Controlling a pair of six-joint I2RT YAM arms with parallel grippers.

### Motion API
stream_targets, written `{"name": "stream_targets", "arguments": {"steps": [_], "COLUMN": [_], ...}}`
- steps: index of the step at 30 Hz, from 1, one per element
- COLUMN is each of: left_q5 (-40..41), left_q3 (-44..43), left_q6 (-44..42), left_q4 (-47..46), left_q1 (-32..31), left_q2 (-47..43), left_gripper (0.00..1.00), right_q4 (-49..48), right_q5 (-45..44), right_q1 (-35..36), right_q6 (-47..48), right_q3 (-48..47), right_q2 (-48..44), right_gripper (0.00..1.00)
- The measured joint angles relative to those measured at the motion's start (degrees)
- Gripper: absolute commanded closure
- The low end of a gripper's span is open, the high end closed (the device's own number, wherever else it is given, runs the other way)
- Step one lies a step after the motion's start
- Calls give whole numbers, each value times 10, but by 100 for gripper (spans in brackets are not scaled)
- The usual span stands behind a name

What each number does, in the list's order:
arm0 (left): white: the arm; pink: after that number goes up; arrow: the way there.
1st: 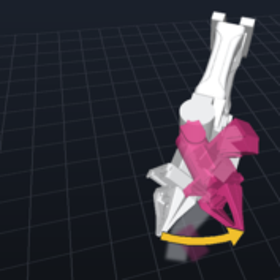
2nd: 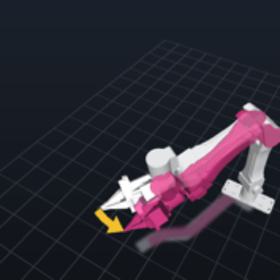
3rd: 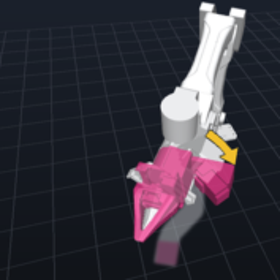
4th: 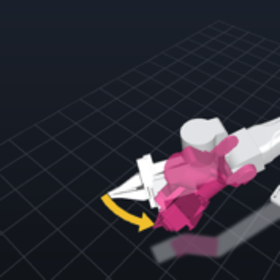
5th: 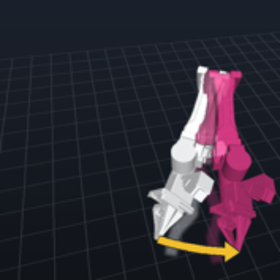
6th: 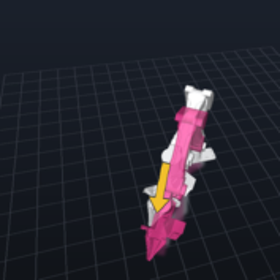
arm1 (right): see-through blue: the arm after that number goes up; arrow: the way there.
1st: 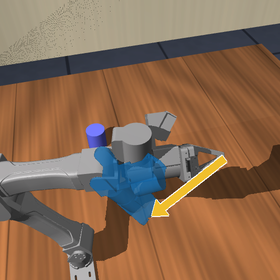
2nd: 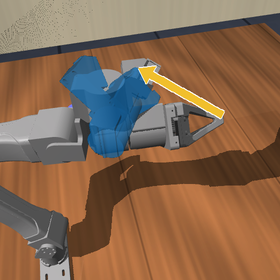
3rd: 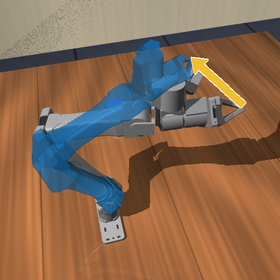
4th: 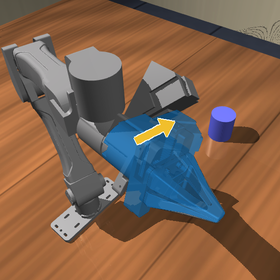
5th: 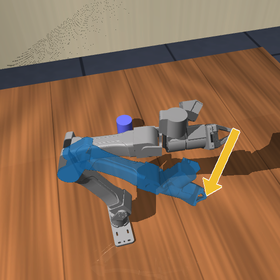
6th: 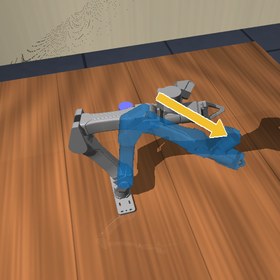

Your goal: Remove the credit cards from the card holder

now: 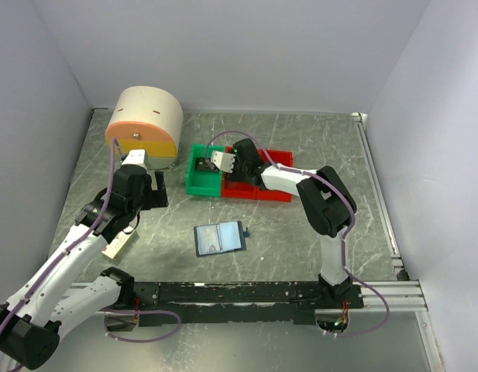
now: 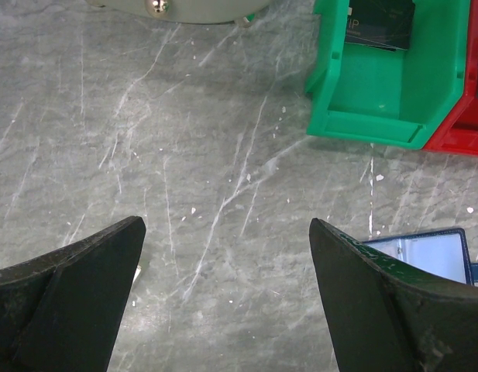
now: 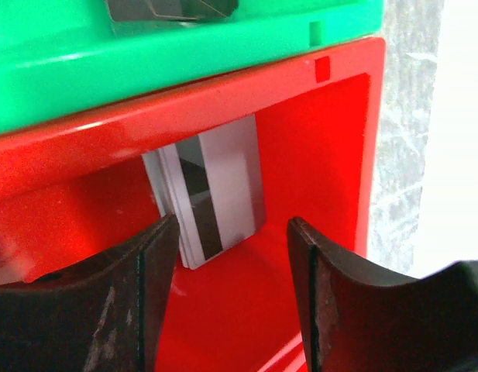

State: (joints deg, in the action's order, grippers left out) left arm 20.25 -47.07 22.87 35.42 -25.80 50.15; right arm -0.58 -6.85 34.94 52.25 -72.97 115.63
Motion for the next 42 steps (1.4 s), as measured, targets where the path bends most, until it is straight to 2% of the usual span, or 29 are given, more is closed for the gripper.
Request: {"name": "stream_targets", "arguments": {"steps": [10, 14, 19, 21, 28, 30, 38, 42], "left_q5": [-4, -4, -4, -4, -4, -3, 2, 9], "left_q3": [0, 0, 0, 0, 0, 0, 0, 0], "left_q6": [0, 0, 0, 0, 0, 0, 0, 1], "left_q4": [0, 0, 0, 0, 0, 0, 0, 0], "left_q1": [0, 0, 0, 0, 0, 0, 1, 1], "left_q2": [0, 0, 0, 0, 0, 0, -4, -9], "left_gripper": [0, 0, 1, 1, 1, 0, 0, 0], "right_q4": [22, 12, -7, -7, 50, 64, 46, 35], "right_q5": [29, 35, 35, 32, 29, 40, 49, 35], "right_q1": [0, 0, 0, 0, 0, 0, 10, 60], "right_q6": [-58, -117, -247, -314, -515, -564, -767, -826], "right_q3": [-4, -4, -6, -14, -44, -37, 70, 113], "right_q2": [-3, -20, -51, -57, -61, -75, -216, -234], "right_gripper": [39, 44, 56, 56, 52, 45, 43, 43]}}
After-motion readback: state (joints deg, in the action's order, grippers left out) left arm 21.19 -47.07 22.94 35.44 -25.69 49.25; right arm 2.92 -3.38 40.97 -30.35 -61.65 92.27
